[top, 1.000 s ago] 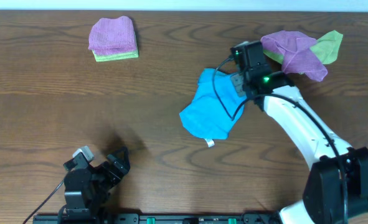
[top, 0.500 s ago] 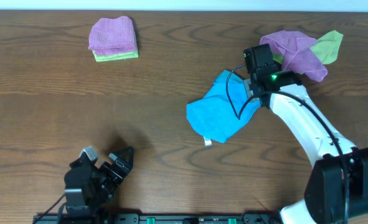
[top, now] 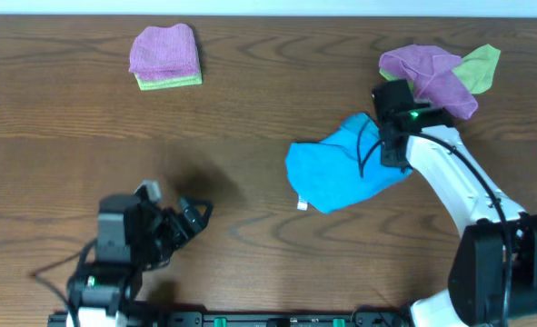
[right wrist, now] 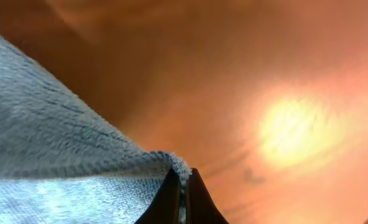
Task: Fold the cloth
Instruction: 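Lay the blue cloth on the table and move the left arm toward it, then grasp the left corner of the blue cloth with the left gripper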
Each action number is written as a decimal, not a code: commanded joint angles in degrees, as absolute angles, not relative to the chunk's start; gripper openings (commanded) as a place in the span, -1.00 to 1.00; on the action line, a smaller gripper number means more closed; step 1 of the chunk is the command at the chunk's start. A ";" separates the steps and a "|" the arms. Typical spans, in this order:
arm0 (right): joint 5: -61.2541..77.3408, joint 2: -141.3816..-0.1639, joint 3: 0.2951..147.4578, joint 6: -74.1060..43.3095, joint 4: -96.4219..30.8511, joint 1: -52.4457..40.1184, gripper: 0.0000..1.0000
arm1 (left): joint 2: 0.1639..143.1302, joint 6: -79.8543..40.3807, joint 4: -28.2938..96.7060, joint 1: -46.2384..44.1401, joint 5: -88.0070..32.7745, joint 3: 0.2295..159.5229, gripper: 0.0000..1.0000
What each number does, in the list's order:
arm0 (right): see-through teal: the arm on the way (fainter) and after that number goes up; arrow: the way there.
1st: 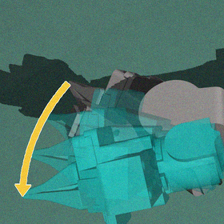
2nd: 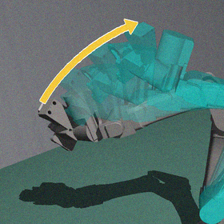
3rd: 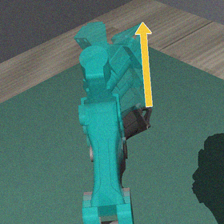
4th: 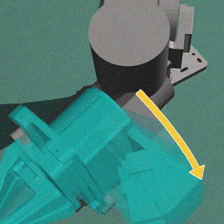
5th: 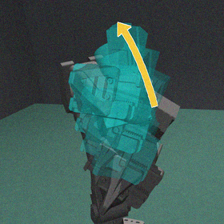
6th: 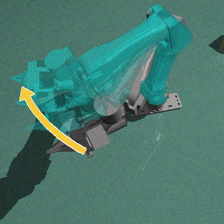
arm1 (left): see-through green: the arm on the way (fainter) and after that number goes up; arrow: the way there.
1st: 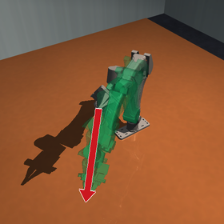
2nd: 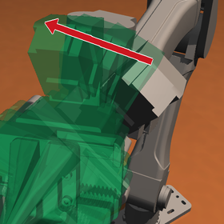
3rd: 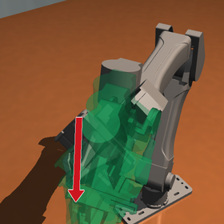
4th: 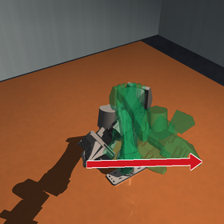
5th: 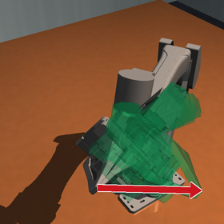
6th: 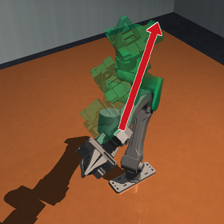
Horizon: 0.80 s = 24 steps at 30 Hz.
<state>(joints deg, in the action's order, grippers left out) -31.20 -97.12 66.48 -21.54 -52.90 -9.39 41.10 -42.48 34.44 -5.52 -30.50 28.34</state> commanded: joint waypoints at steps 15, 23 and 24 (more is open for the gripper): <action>-24.34 -98.04 62.61 -23.51 -49.89 -10.59 -0.26 | 66.32 -37.36 16.53 -17.63 -39.55 37.01 0.91; -20.86 -96.79 62.63 -23.57 -48.62 -10.52 -0.28 | 74.78 -43.92 6.92 -22.39 -39.20 37.01 0.91; -20.56 -96.18 62.63 -23.57 -48.56 -10.52 -0.28 | 76.07 -44.77 5.89 -22.92 -39.22 37.01 0.91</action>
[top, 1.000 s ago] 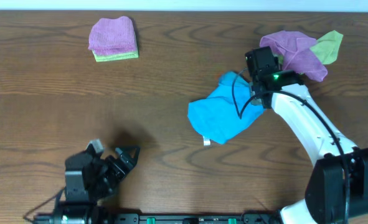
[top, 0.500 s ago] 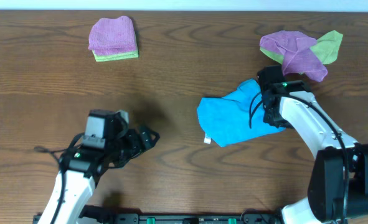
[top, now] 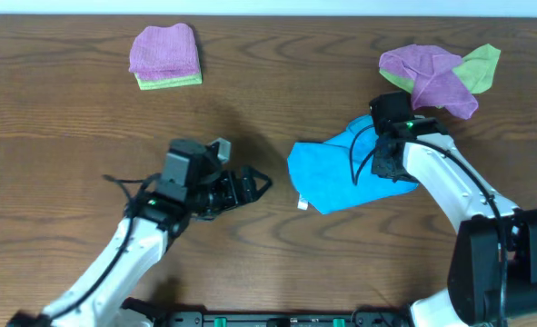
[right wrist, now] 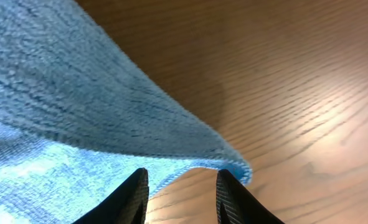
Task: Fold the cloth
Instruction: 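Grasp the left corner of the blue cloth with the left gripper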
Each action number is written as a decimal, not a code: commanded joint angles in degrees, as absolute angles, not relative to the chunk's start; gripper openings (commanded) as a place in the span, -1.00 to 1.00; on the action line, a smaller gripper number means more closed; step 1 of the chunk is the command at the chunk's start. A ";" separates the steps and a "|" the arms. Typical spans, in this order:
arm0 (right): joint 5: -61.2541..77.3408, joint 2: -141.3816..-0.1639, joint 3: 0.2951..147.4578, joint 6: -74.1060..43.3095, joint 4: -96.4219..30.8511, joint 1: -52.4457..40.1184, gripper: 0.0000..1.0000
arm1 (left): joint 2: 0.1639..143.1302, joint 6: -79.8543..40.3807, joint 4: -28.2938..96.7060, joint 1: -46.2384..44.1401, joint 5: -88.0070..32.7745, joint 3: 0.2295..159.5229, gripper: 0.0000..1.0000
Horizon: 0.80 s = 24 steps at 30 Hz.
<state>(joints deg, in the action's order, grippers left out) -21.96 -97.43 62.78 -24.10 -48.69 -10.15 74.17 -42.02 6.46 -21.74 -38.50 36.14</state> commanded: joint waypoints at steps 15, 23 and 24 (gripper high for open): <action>-18.00 -88.97 62.63 -23.51 -47.13 -10.41 -0.17 | 93.43 -56.99 -16.49 -32.42 -39.44 37.01 0.91; -16.16 -88.97 62.63 -23.51 -47.46 -10.41 -0.17 | 99.39 -61.17 -24.99 -34.79 -37.34 37.01 0.91; -16.05 -88.97 62.63 -23.49 -47.59 -10.41 -0.17 | 99.94 -61.43 -26.00 -34.89 -37.19 37.01 0.91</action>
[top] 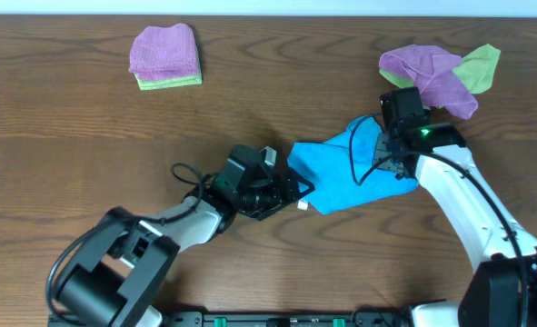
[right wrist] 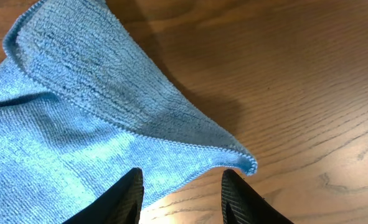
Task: Fold the cloth
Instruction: 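Grasp the left corner of the blue cloth with the left gripper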
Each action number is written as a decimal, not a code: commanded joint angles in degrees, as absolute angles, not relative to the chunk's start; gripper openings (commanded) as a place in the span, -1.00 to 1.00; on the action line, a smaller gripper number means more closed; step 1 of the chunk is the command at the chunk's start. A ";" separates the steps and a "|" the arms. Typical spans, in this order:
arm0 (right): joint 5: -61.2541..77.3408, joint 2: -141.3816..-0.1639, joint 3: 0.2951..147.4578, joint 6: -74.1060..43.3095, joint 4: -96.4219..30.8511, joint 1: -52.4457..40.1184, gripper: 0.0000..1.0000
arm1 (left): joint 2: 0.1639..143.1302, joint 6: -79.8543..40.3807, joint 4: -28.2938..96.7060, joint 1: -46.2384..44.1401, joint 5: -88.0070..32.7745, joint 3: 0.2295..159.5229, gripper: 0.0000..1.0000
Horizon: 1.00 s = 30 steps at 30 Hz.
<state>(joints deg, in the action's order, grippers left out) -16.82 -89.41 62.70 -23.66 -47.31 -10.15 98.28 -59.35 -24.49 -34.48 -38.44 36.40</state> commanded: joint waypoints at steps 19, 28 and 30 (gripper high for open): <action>-16.03 -88.97 62.63 -23.49 -49.08 -10.41 -0.19 | 106.83 -66.89 -36.73 -39.05 -30.13 37.04 0.36; -15.79 -88.97 62.61 -23.03 -50.02 -10.44 -0.19 | 108.68 -66.13 -36.73 -40.51 -27.20 37.04 0.13; -15.03 -88.97 62.61 -22.52 -50.17 -10.44 -0.19 | 109.27 -65.91 -36.84 -40.97 -26.46 37.04 0.13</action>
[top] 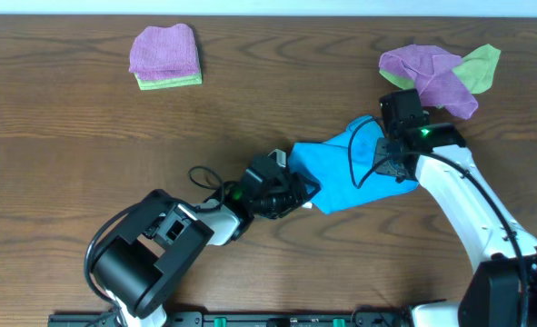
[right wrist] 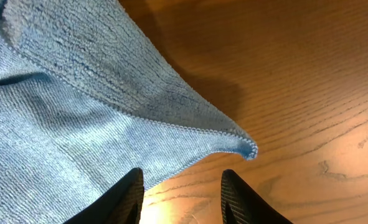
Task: Fold the cloth
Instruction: 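Grasp the left corner of the blue cloth with the left gripper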
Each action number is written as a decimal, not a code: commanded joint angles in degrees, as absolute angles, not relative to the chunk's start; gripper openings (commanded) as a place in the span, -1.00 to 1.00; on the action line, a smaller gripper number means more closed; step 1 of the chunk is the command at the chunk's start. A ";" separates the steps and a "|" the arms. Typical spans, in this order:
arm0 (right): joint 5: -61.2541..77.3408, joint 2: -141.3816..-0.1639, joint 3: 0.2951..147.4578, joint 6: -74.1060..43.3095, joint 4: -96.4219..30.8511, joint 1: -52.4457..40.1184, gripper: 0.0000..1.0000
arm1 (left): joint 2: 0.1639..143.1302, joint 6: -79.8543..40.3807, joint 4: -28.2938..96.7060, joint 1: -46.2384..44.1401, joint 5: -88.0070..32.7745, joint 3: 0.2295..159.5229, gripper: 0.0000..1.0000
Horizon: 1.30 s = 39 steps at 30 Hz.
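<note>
The blue cloth (top: 341,173) lies crumpled on the wooden table right of centre, its right part doubled over itself. In the right wrist view the cloth (right wrist: 78,106) shows a folded flap ending in a pointed corner (right wrist: 249,149). My right gripper (right wrist: 182,180) hangs open just above that corner with nothing between its fingers; from overhead the right gripper (top: 389,166) is over the cloth's right side. My left gripper (top: 300,193) reaches low across the table and sits at the cloth's lower left edge; its jaws are too small and dark to read.
A folded purple and green stack (top: 164,56) sits at the back left. A loose heap of purple and green cloths (top: 436,74) lies at the back right, just behind my right arm. Bare wood stretches left of the blue cloth.
My left gripper has moved a little to the right, from beside the cloth's lower left edge to on it. My right gripper stays open over the folded corner, almost unmoved.
My right gripper was first shut on the cloth's edge, with the left arm parked at the front left. Then the right was open, the cloth let go, and the left arm was out at mid-table. After that the left gripper was at the cloth's left edge, as now.
</note>
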<state>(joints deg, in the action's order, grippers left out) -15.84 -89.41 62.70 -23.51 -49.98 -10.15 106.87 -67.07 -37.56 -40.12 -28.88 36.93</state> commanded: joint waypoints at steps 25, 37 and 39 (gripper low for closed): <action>-11.77 -89.06 52.34 -9.02 -36.56 -8.29 0.05 | 109.47 -55.64 -42.28 -28.91 -47.92 37.45 -0.88; -10.07 -89.17 50.04 -6.55 -33.74 -8.12 0.12 | 109.47 -54.37 -42.26 -24.69 -53.08 37.45 -0.89; -10.07 -89.19 49.30 -6.52 -32.60 -8.05 0.14 | 109.47 -53.71 -42.22 -24.71 -53.63 37.45 -0.88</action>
